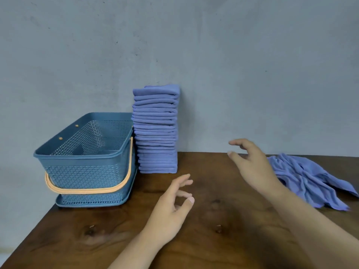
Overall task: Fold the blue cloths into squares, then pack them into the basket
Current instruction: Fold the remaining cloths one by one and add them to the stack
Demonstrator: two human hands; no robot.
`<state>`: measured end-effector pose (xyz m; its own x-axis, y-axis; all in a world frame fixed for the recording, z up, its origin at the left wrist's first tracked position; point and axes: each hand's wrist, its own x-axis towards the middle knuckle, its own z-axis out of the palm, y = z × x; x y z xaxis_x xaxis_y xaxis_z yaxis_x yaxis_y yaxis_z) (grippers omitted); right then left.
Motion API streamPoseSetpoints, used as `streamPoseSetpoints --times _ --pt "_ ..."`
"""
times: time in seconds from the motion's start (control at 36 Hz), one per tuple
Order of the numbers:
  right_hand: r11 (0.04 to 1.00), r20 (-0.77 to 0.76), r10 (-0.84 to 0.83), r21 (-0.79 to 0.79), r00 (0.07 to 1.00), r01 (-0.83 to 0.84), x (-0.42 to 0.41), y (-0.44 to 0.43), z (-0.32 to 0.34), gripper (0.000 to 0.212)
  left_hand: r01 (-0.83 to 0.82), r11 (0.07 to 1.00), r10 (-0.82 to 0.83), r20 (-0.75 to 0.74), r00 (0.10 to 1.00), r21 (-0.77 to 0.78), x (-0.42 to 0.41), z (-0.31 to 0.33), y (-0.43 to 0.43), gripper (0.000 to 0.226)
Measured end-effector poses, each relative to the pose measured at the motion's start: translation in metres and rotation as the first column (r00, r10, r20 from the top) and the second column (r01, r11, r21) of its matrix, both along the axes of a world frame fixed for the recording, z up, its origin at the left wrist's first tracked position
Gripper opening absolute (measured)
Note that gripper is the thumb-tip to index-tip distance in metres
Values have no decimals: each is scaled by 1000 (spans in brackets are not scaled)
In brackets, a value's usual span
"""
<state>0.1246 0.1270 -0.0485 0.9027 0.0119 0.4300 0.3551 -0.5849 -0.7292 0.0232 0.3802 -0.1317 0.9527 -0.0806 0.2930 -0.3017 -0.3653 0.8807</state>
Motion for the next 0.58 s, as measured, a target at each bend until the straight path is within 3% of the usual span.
streamPoseSetpoints --times 0.22,0.28,0.33,0.42,0.58 --pt "979 -100 -186 -99 977 176 -36 -105 -68 27 51 956 -43 -32 999 290 5 -16 -33 52" --pt "938 -85 -283 -233 955 257 -34 -129 -83 33 38 931 -34 -17 999 364 8 -20 -45 52" --pt "831 -91 -402 -454 911 321 -31 -150 -100 45 21 889 -27 5 1000 457 10 -25 -58 50" --pt "695 -202 -474 -683 857 224 -24 -167 -114 60 -13 811 -28 60 998 585 15 -27 -80 47" --pt "714 -285 -250 -700 926 -23 -36 -141 -106 64 -58 790 0 95 995 611 34 -29 -108 43"
